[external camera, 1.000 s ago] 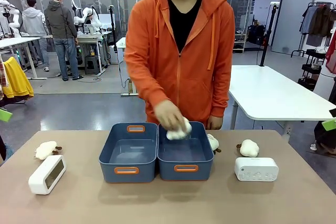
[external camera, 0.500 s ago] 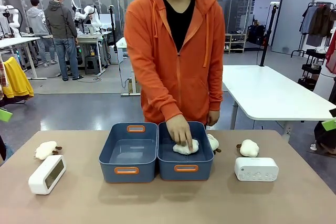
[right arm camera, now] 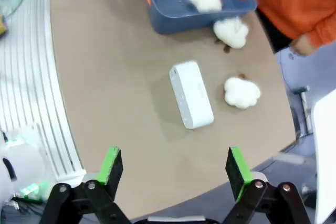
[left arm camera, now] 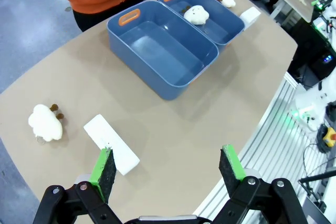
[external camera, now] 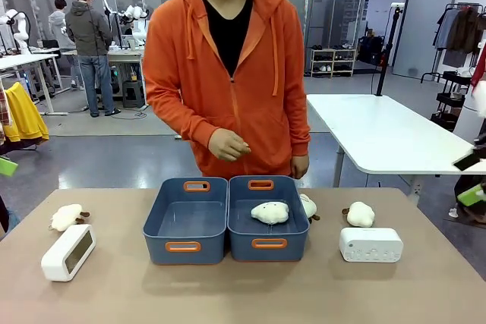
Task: Sort the digital clocks into the basket.
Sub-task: Pick up the Digital clock from the table and place it into the empty Plastic storage basket.
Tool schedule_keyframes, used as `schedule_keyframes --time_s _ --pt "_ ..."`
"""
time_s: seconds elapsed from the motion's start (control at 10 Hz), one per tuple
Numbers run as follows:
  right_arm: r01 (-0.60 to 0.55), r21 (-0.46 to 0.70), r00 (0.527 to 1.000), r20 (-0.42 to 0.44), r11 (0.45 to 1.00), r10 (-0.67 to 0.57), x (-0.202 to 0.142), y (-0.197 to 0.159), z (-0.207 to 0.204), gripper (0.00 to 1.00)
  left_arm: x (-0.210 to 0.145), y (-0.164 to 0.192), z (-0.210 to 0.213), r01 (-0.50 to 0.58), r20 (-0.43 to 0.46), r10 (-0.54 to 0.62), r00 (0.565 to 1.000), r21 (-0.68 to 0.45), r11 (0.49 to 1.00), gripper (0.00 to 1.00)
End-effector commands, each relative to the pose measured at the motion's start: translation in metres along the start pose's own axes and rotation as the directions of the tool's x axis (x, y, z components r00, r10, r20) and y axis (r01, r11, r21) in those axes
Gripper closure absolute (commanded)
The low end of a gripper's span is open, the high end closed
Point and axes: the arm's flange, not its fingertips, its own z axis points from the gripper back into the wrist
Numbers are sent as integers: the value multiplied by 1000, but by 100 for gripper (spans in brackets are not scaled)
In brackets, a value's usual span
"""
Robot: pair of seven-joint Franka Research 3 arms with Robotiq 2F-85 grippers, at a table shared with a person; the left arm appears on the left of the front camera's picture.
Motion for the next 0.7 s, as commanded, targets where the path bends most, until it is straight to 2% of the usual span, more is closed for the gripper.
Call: schedule_keyframes --time_s 0.0,0.2,0.4,0.6 --pt "-325 85 937 -108 942 333 25 -24 -31 0 2 3 2 16 3 -16 1000 -16 1000 0" --pt "-432 157 879 -149 888 453 51 -22 -73 0 2 3 2 16 3 -16 1000 -16 1000 0" --pt "-395 212 888 -163 894 431 62 -25 -114 0 2 3 2 16 3 -16 1000 -16 1000 0" --pt "-337 221 901 -208 915 381 57 -26 -156 0 2 3 2 16 3 -16 1000 -16 1000 0"
